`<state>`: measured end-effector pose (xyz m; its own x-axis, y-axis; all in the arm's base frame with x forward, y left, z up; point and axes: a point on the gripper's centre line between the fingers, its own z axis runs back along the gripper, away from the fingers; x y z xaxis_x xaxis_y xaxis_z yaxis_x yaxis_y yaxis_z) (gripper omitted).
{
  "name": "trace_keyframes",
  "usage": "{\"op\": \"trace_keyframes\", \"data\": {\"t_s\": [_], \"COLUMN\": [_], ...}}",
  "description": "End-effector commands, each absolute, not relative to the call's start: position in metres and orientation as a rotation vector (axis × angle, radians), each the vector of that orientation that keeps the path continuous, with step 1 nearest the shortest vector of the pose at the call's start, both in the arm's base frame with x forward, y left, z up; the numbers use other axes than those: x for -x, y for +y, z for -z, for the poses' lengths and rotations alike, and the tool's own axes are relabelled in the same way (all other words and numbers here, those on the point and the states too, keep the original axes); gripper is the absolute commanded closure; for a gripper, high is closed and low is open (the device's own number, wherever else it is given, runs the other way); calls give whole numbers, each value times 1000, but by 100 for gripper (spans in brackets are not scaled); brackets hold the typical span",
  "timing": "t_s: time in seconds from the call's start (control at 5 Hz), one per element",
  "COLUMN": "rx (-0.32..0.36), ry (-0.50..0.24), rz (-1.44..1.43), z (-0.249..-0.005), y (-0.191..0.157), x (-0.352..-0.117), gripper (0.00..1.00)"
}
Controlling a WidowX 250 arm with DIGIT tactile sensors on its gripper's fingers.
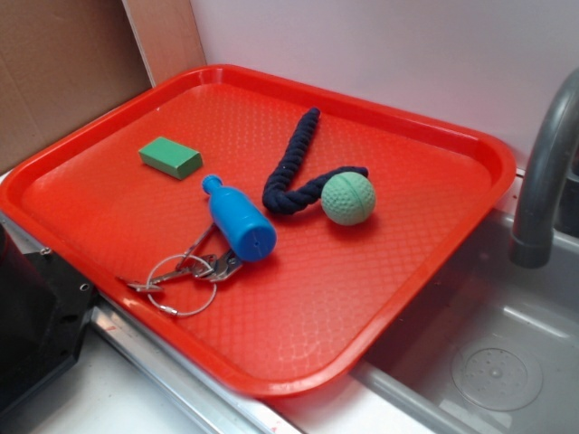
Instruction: Grab the blue block.
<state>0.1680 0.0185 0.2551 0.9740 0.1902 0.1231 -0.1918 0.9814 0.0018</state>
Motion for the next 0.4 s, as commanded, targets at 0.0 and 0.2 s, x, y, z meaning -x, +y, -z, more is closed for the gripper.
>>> {"op": "trace_keyframes", "data": {"t_s": [0.0, 0.2], "rx": [-11, -33], "ry": [-107, -116], "rz": [-173, -178], "z": [-247, -240], "y": [15, 12], "x": [-175, -173], "gripper": [100, 100]}}
